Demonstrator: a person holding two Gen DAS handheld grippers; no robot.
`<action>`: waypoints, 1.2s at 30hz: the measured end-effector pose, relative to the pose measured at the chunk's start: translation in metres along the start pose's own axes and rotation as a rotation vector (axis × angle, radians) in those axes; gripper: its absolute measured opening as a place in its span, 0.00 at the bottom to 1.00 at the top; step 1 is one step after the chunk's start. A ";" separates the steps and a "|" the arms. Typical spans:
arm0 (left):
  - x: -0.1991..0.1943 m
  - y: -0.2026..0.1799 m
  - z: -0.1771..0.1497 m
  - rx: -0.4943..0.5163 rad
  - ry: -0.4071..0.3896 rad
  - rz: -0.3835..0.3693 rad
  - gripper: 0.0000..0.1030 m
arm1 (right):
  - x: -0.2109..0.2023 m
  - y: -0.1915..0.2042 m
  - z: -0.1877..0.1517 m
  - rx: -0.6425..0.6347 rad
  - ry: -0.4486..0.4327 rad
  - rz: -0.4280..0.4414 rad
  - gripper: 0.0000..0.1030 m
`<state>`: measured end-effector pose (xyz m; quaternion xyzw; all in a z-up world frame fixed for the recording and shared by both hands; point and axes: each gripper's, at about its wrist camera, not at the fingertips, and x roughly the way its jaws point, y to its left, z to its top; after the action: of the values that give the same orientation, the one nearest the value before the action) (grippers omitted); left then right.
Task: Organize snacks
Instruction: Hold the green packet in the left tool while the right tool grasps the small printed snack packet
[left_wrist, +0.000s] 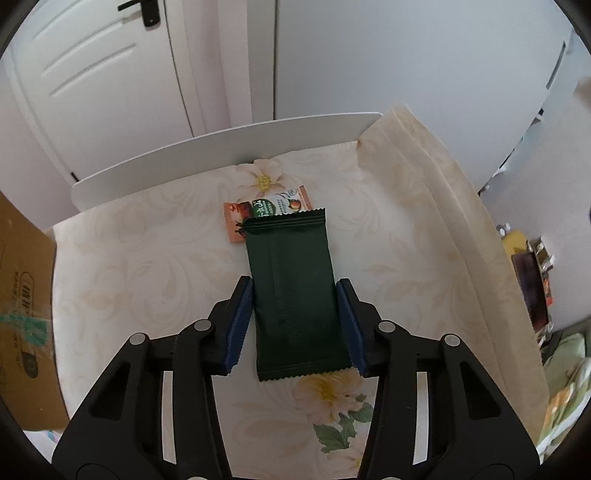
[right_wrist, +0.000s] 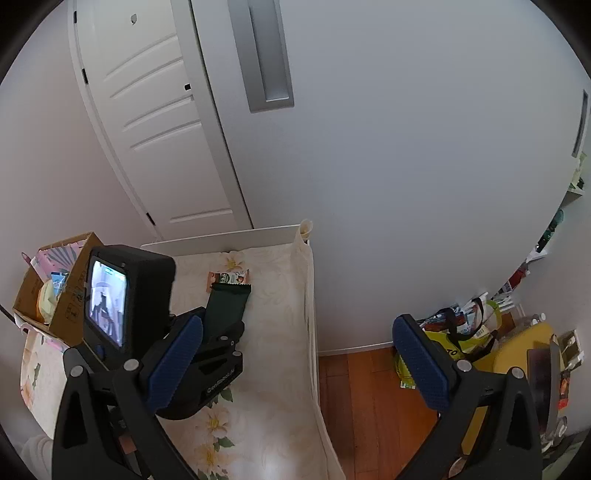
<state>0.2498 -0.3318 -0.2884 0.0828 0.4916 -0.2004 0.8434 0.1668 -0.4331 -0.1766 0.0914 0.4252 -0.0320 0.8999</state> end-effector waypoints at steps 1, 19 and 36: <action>-0.001 0.002 0.000 -0.002 -0.003 0.002 0.40 | 0.003 0.000 0.001 -0.004 0.004 0.004 1.00; -0.055 0.050 -0.009 -0.089 -0.043 0.015 0.40 | 0.068 0.035 0.049 -0.420 0.108 0.172 0.79; -0.068 0.073 -0.029 -0.200 -0.063 0.056 0.40 | 0.157 0.087 0.029 -1.010 0.282 0.286 0.49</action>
<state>0.2280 -0.2389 -0.2486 0.0057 0.4798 -0.1294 0.8678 0.3001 -0.3499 -0.2678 -0.2921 0.4874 0.3115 0.7616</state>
